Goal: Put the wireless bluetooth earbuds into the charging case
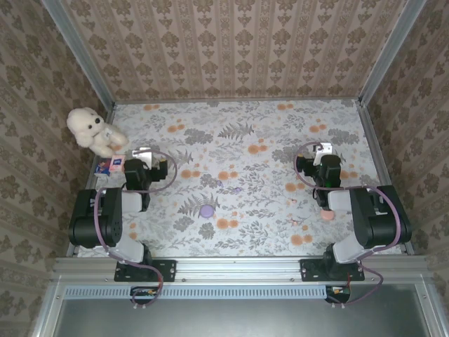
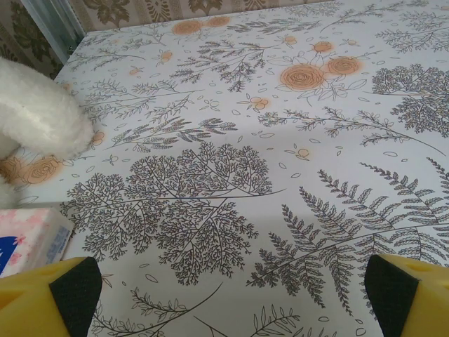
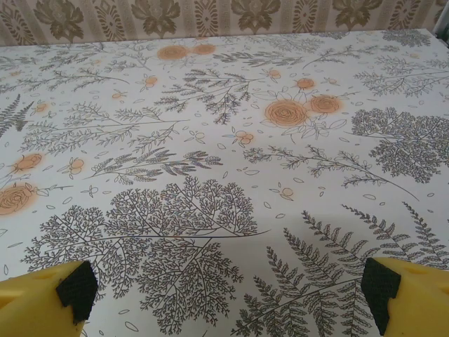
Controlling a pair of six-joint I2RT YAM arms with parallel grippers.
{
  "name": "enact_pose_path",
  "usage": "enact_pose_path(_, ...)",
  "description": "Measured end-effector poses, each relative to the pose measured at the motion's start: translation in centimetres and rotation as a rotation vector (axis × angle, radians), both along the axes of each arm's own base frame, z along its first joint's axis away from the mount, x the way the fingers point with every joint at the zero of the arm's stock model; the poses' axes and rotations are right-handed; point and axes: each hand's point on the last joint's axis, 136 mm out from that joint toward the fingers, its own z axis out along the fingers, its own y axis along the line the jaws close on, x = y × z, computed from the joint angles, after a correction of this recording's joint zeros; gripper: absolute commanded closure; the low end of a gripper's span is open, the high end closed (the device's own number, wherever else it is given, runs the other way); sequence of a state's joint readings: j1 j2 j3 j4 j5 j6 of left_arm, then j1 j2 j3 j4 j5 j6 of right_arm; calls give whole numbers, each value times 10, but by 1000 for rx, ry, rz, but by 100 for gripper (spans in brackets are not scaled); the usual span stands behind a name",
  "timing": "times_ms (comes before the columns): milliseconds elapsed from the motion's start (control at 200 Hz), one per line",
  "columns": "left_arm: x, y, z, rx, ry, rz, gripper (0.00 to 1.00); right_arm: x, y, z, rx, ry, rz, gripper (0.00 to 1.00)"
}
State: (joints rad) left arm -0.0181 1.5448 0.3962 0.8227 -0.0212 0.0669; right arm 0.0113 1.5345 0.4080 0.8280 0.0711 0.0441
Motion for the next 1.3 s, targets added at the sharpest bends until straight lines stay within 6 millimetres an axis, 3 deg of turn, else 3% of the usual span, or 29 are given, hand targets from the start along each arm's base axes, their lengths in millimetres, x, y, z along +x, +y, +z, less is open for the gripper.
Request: enact_pose_path(1300,1,0,1,-12,-3,-5,0,0,0,0,0,0,0,0)
